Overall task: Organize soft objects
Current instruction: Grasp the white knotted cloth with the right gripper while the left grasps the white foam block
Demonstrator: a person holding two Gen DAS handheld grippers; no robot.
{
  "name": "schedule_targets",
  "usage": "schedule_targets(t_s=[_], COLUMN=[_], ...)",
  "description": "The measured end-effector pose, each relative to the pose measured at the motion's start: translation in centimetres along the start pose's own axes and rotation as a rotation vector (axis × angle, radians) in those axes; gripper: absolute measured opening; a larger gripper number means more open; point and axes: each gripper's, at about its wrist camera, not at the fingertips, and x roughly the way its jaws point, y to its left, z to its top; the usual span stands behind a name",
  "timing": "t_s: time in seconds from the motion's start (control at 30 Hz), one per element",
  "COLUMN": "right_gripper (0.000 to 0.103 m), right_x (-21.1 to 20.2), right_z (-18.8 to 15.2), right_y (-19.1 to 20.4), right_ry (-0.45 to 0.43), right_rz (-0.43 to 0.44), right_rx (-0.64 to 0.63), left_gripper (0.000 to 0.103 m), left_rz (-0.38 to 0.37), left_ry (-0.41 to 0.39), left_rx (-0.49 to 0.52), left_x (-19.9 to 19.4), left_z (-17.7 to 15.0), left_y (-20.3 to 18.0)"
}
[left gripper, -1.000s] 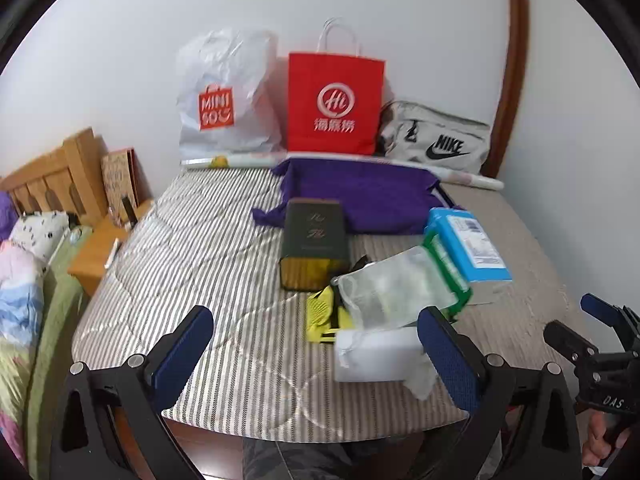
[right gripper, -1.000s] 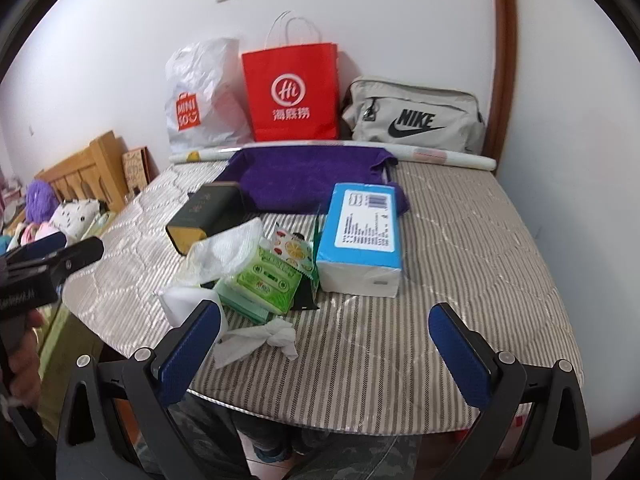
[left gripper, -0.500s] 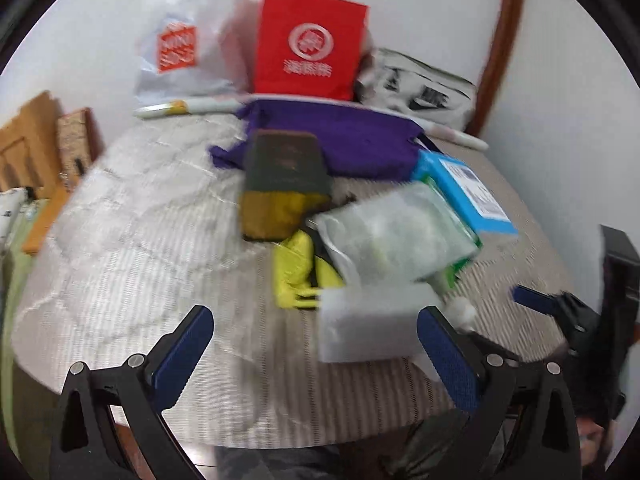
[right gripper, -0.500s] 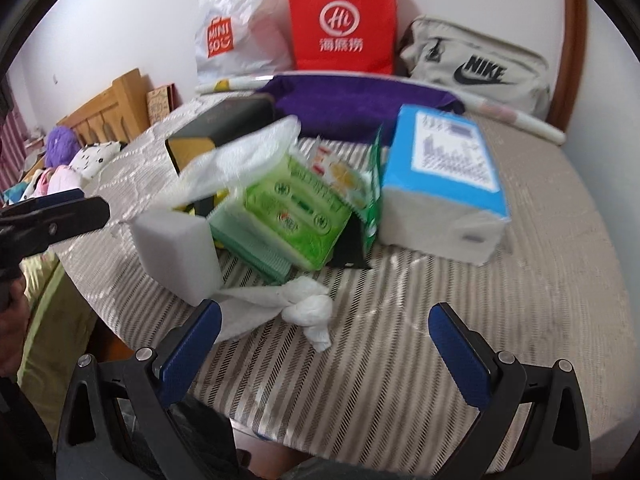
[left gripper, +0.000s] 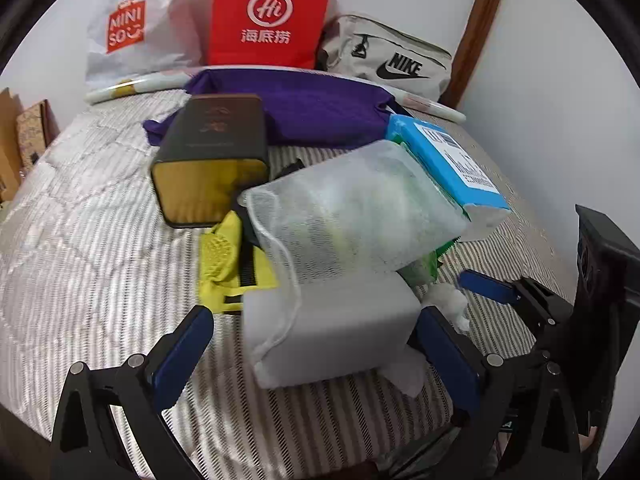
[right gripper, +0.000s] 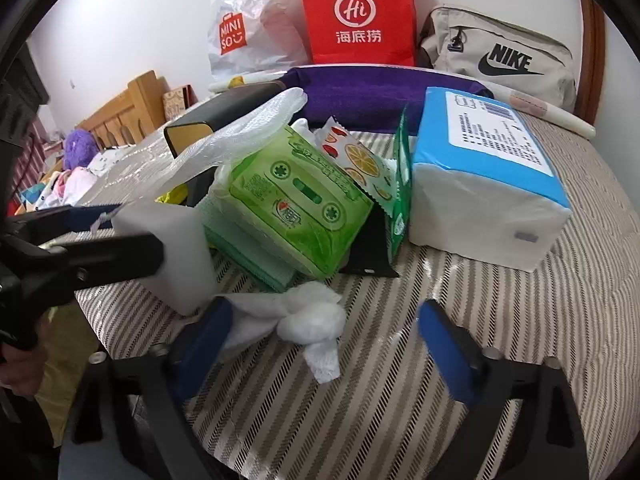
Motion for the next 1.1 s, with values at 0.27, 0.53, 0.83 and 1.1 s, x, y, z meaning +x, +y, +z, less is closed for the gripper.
schedule_targets(t_s=[0.27, 0.53, 0.83, 1.1], right_gripper=[0.034, 0.030, 0.030, 0.030], right_x=[-0.6, -2.4, -3.8, -2.8], right_z=[0.0, -0.5, -1.1, -1.3], right_y=[0.2, -2.3, -6.2, -7.1], right_ry=[-0.011, -0.024, -0.030, -0.027], right_rz=[0.022, -0.049, -0.122, -0.102], right_rx=[-0.042, -0.023, 0.045, 0.092], left_gripper=[0.082, 0.083, 0.086, 0.082], left_rz=[0.002, 0.034, 0.055, 0.067], left_ry=[-0.025, -0.047, 0.011, 0.002], left_rx=[0.022, -0.036, -0.052, -0.066], left_x=[-1.0, -3.1, -1.2, -0.3], left_z=[-0.2, 0.5, -1.0, -1.7], left_y=[1.0, 4.5, 5.8, 6.3])
